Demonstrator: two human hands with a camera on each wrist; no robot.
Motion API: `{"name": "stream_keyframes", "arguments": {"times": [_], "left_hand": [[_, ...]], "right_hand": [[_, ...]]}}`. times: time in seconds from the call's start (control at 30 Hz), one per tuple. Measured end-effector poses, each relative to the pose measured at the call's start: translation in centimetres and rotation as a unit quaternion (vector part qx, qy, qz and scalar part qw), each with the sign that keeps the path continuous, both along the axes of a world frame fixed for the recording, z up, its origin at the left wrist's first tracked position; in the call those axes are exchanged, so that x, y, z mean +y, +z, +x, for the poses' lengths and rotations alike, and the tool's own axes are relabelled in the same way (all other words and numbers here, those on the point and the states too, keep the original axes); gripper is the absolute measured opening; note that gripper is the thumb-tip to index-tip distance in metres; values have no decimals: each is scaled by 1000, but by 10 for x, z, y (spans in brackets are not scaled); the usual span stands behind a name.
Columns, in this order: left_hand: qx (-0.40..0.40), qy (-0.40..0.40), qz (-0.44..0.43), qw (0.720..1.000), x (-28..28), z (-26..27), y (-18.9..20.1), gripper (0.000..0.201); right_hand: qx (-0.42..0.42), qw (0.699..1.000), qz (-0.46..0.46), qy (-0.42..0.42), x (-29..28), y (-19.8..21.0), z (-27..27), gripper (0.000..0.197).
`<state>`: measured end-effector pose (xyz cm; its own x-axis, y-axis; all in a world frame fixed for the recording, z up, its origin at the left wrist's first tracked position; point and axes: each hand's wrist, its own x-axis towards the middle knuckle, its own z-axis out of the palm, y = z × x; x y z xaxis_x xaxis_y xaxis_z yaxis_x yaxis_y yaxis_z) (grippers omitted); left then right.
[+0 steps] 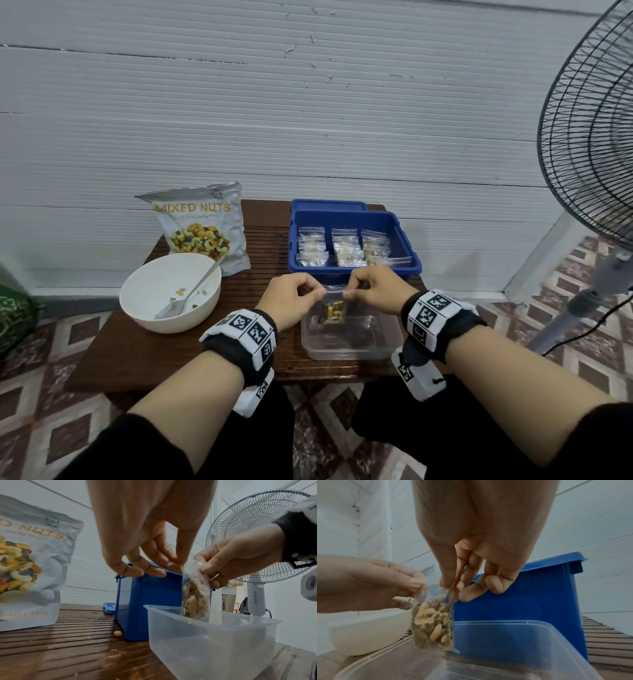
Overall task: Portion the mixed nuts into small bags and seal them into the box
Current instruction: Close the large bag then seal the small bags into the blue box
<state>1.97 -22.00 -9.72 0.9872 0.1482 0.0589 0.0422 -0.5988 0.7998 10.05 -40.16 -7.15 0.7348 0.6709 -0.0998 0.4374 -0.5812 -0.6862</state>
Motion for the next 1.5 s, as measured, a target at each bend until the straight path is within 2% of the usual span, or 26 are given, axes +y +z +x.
{"name": "stream_keyframes", "arguments": {"times": [0.1, 0.3, 0.47, 0.6, 0.7, 0.8, 1.0, 1.1, 1.23, 1.4, 1.5], "left_hand": [[-2, -11, -16, 1000, -1, -1, -1, 4], [1, -26, -8, 1000, -6, -2, -1, 4], [3, -17, -29, 999, -2, -1, 2, 5], [8, -18, -46, 999, -2, -1, 3, 6], [-20, 16, -81, 996, 4, 1, 3, 23], [-39, 75, -176, 981, 15, 6, 5, 30], [-44, 159, -165, 972, 41, 24, 3, 26], [-34, 175, -140, 974, 45, 35, 1, 19], [-25, 184, -143, 972, 49, 51, -1, 13], [0, 145, -143, 979, 54, 64, -4, 35], [28, 121, -159, 979, 58, 71, -9, 43]], "right_hand": [[6, 1000, 15, 1, 0, 0, -2, 5], [-19, 1000, 5, 3, 3, 1, -3, 12], [-37, 999, -12, 17, 3, 2, -3, 4], [-55, 997, -24, 43, 6, 5, -4, 10], [-59, 997, -26, 51, 11, 17, -2, 11], [-57, 998, -7, 40, 13, 43, 9, 8], [-83, 996, 18, 30, 30, 100, 41, 3], [-123, 991, -26, 41, 47, 110, 58, 4], [-140, 979, -118, 90, 74, 102, 73, 3], [-112, 948, -252, 157, 100, 83, 86, 4], [-81, 920, -329, 200, 112, 74, 92, 5]]}}
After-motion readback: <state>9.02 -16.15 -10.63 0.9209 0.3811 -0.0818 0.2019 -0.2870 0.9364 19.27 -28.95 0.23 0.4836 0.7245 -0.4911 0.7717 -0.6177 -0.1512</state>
